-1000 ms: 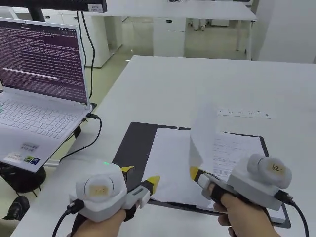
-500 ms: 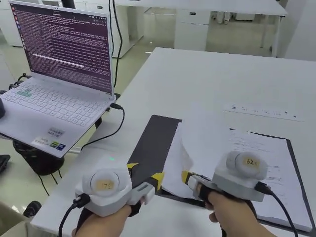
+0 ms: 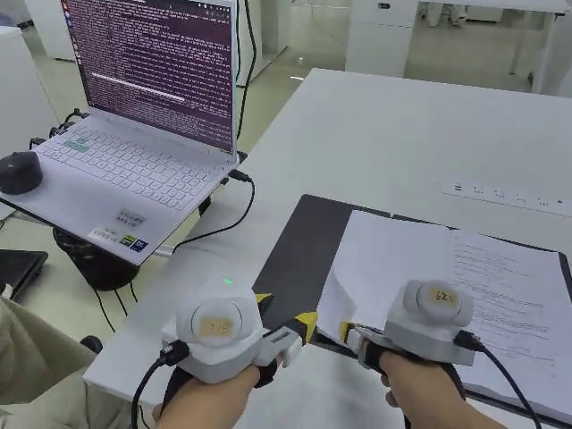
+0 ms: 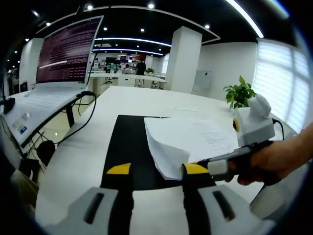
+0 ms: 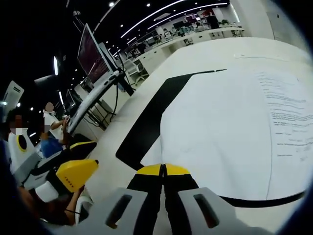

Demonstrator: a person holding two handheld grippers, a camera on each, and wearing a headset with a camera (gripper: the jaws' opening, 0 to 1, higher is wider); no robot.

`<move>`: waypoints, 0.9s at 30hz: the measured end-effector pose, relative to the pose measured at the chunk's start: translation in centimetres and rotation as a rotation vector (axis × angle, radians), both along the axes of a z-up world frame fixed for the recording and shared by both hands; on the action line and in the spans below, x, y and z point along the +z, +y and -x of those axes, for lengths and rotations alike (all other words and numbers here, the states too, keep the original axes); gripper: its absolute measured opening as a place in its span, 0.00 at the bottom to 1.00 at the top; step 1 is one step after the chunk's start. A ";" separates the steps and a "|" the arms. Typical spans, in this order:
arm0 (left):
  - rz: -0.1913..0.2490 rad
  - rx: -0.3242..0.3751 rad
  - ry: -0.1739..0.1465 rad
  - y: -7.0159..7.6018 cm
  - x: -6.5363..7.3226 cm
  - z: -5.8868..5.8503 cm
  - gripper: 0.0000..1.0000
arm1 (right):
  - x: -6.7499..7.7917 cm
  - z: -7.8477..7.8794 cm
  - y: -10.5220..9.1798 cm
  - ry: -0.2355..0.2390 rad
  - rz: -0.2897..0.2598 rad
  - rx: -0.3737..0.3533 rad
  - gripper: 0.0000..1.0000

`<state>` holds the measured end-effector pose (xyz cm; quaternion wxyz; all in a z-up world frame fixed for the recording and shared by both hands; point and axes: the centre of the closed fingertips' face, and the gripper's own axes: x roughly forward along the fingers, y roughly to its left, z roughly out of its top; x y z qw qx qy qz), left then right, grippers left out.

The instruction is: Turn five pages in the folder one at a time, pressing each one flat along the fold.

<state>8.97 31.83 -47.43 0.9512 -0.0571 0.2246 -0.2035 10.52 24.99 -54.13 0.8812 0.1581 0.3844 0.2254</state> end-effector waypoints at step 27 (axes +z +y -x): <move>-0.061 -0.111 0.058 -5.4 -2.8 -3.9 0.34 | 1.2 0.7 -2.8 -0.143 -0.046 0.034 0.02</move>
